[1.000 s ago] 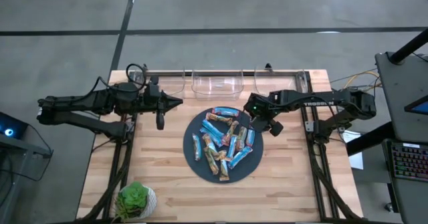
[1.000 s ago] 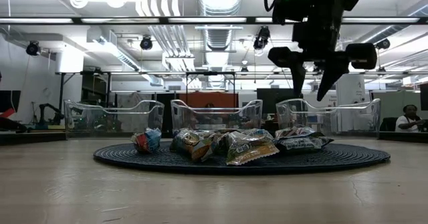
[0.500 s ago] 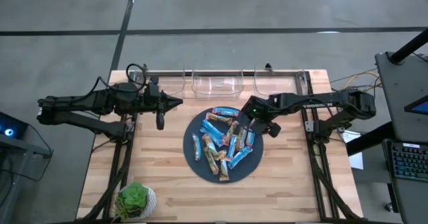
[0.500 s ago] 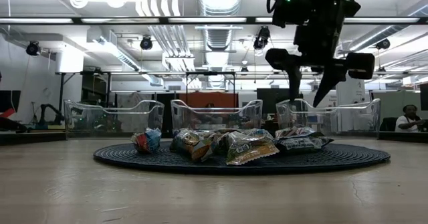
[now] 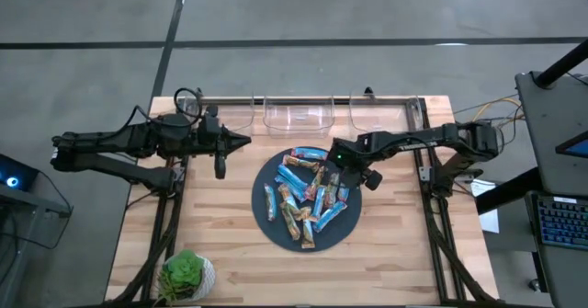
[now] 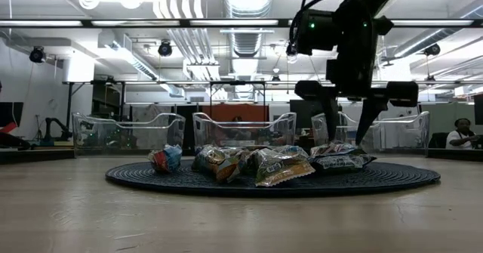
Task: Pick and place Granola Bars by type
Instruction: Put the red granola bar into the left transparent bin
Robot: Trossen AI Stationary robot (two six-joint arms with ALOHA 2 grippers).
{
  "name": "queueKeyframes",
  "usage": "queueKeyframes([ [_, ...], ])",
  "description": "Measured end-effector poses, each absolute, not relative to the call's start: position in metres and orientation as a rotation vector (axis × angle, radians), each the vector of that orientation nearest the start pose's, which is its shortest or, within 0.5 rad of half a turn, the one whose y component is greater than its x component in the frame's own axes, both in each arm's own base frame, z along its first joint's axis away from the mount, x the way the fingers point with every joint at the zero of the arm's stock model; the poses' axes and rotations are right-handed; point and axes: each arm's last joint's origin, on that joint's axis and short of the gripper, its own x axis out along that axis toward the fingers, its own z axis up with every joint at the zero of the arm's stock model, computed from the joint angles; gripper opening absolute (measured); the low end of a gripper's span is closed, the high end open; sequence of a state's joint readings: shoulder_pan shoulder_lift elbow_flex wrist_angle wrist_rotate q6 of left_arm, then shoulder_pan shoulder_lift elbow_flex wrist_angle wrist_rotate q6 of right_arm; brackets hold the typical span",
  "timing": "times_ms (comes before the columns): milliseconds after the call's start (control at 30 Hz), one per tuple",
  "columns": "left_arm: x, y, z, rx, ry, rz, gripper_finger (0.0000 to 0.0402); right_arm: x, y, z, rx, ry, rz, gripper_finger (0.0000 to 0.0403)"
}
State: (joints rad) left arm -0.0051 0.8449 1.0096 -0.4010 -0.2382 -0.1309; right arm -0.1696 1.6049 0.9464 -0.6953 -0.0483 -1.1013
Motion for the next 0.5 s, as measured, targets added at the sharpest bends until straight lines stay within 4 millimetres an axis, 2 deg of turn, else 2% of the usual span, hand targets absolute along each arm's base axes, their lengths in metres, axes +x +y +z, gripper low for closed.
queueKeyframes([
  [500, 0.170, 0.006, 0.377, -0.108, 0.225, 0.248, 0.0000, 0.284, -0.046, 0.152, -0.805, 1.300, 0.696, 0.0170],
])
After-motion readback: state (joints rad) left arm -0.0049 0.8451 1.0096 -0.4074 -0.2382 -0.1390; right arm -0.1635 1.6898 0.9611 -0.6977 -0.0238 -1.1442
